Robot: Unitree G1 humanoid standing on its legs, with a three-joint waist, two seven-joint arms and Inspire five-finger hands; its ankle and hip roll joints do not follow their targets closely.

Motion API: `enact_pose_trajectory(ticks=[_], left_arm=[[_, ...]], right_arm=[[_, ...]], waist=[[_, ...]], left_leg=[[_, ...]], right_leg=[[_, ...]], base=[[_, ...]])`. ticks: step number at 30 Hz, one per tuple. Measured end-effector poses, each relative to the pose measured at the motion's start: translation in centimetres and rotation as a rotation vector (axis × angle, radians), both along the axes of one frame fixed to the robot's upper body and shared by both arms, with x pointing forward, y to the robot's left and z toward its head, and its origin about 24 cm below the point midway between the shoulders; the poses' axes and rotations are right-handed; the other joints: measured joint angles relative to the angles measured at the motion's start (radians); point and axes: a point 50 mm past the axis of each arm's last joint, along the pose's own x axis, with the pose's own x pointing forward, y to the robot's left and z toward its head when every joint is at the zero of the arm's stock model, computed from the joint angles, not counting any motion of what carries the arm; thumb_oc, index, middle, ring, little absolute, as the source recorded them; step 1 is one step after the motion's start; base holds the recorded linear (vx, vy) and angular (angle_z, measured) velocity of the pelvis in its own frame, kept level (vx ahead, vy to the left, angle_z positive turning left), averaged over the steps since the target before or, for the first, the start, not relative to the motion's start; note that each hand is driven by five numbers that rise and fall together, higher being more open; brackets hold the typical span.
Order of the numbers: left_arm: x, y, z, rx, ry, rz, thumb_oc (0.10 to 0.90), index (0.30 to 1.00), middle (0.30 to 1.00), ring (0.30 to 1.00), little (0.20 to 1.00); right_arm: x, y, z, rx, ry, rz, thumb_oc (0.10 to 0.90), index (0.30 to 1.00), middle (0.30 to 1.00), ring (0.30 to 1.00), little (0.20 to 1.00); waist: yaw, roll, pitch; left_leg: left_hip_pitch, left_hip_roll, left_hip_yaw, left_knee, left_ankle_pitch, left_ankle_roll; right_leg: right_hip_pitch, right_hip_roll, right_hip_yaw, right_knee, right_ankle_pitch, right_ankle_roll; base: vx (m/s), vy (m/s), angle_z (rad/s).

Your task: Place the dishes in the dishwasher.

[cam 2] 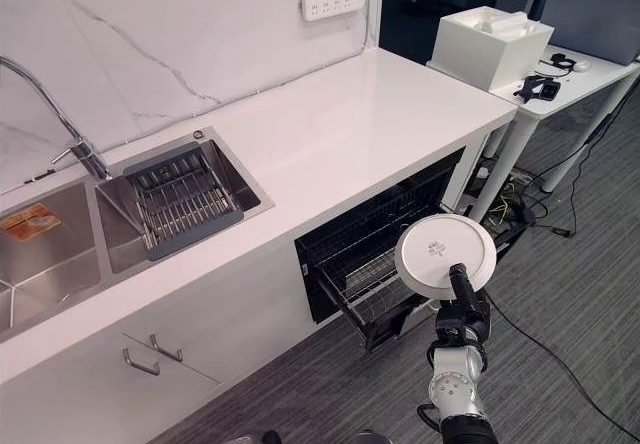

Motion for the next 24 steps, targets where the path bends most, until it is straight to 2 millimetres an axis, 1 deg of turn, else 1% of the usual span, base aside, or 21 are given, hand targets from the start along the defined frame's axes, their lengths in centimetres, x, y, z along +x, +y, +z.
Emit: enact_pose_trajectory(ticks=[1,2,3,5,6,8,10,12,15,16,18,19,22,24], left_arm=[[0.0,0.0,0.0,0.001,0.000,0.000,0.800,0.900,0.900,0.900,0.900],[0.0,0.0,0.0,0.002,0.003,0.001,0.800,0.900,0.900,0.900,0.900],[0.0,0.1,0.0,0.003,0.003,0.003,0.800,0.900,0.900,0.900,0.900],[0.5,0.2,0.1,0.005,-0.012,0.011,0.800,0.900,0.900,0.900,0.900],[0.8,0.2,0.2,0.003,-0.010,0.010,0.800,0.900,0.900,0.900,0.900],[1.2,0.0,0.2,0.000,-0.023,0.005,0.800,0.900,0.900,0.900,0.900],[1.4,0.0,0.3,0.000,-0.028,0.005,0.800,0.900,0.900,0.900,0.900],[1.7,0.0,0.3,-0.001,-0.037,0.003,0.800,0.900,0.900,0.900,0.900],[2.1,0.0,0.4,0.002,-0.038,0.002,0.800,0.900,0.900,0.900,0.900],[2.4,0.1,0.4,0.003,-0.042,0.000,0.800,0.900,0.900,0.900,0.900],[4.0,0.0,0.8,0.001,-0.079,-0.011,0.800,0.900,0.900,0.900,0.900],[4.3,0.1,0.9,0.005,-0.085,-0.012,0.800,0.900,0.900,0.900,0.900],[4.6,0.3,1.0,0.009,-0.098,-0.016,0.800,0.900,0.900,0.900,0.900],[4.7,0.9,1.2,0.025,-0.102,-0.018,0.800,0.900,0.900,0.900,0.900]], right_arm=[[0.2,-0.3,0.4,-0.063,0.037,0.010,0.400,0.300,0.300,0.300,0.300],[0.8,-0.5,1.1,-0.144,0.077,0.017,0.400,0.300,0.300,0.300,0.300],[1.1,-0.6,1.5,-0.185,0.092,0.021,0.400,0.300,0.300,0.300,0.300],[1.8,-1.5,2.7,-0.325,0.143,0.038,0.400,0.300,0.300,0.300,0.300],[2.2,-2.2,3.4,-0.413,0.177,0.048,0.400,0.300,0.300,0.300,0.300],[3.0,-3.4,4.5,-0.502,0.210,0.043,0.400,0.300,0.300,0.300,0.300],[3.7,-3.9,5.7,-0.586,0.232,0.046,0.400,0.300,0.300,0.300,0.300],[4.3,-4.0,6.5,-0.699,0.267,0.089,0.400,0.300,0.300,0.300,0.300],[4.8,-3.4,6.5,-0.777,0.307,0.158,0.400,0.300,0.300,0.300,0.300],[5.2,-3.2,6.8,-0.810,0.313,0.185,0.400,0.300,0.300,0.300,0.300],[6.5,-3.2,8.6,-0.882,0.299,0.207,0.400,0.300,0.300,0.300,0.300],[6.8,-3.2,8.8,-0.895,0.301,0.210,0.400,0.300,0.300,0.300,0.300],[6.9,-3.1,8.7,-0.912,0.306,0.248,0.400,0.300,0.300,0.300,0.300],[6.9,-2.9,8.7,-0.955,0.318,0.282,0.400,0.300,0.300,0.300,0.300]], waist=[[0.002,0.000,0.000],[0.002,-0.007,0.005],[0.001,-0.012,0.009],[0.007,-0.020,0.037],[0.009,-0.018,0.050],[0.018,-0.009,0.061],[0.026,0.000,0.065],[0.027,0.006,0.073],[0.030,0.001,0.077],[0.037,-0.003,0.085],[0.038,-0.001,0.125],[0.046,-0.001,0.138],[0.055,-0.002,0.154],[0.054,-0.001,0.161]], left_leg=[[0.000,0.000,0.000,0.002,-0.001,-0.001],[0.000,0.001,0.001,0.006,-0.002,-0.002],[0.000,0.006,0.002,0.007,-0.002,-0.002],[-0.008,0.014,0.002,0.020,-0.006,-0.004],[-0.011,0.015,0.003,0.021,-0.007,-0.005],[-0.016,0.015,0.002,0.025,-0.007,-0.004],[-0.017,0.015,0.000,0.026,-0.008,-0.004],[-0.030,0.013,-0.006,0.032,-0.009,-0.003],[-0.046,0.010,-0.018,0.040,-0.009,-0.001],[-0.057,0.010,-0.024,0.049,-0.010,0.000],[-0.087,0.012,-0.026,0.069,-0.011,0.005],[-0.094,0.011,-0.027,0.075,-0.013,0.008],[-0.099,0.010,-0.027,0.082,-0.017,0.014],[-0.100,-0.001,-0.027,0.083,-0.020,0.022]], right_leg=[[0.001,0.000,0.000,0.000,0.001,0.000],[0.001,-0.001,0.001,-0.001,0.002,0.000],[0.001,-0.001,0.000,-0.001,0.003,0.000],[0.001,-0.004,-0.004,-0.003,0.002,-0.005],[0.000,-0.011,-0.023,-0.005,0.003,-0.004],[-0.003,-0.014,-0.029,-0.006,0.005,-0.003],[-0.003,-0.012,-0.029,-0.006,0.016,-0.003],[-0.010,-0.007,-0.035,-0.007,0.019,-0.003],[-0.010,-0.006,-0.046,-0.015,0.023,-0.001],[-0.016,-0.007,-0.048,-0.014,0.027,-0.001],[-0.039,-0.007,-0.047,-0.012,0.040,0.000],[-0.040,-0.009,-0.047,-0.015,0.043,0.002],[-0.039,-0.018,-0.047,-0.020,0.046,0.005],[-0.037,-0.025,-0.047,-0.023,0.050,0.012]], base=[[0.00,0.000,0.00],[0.00,0.000,0.00],[0.00,0.000,0.00],[-0.02,0.018,-0.01],[-0.04,0.041,-0.03],[-0.03,0.026,0.00],[-0.04,0.013,0.02],[-0.05,0.015,0.05],[-0.08,0.011,0.11],[-0.13,0.025,0.05],[-0.10,0.029,0.00],[-0.06,0.025,0.01],[-0.04,0.013,0.03],[-0.06,-0.002,0.05]])
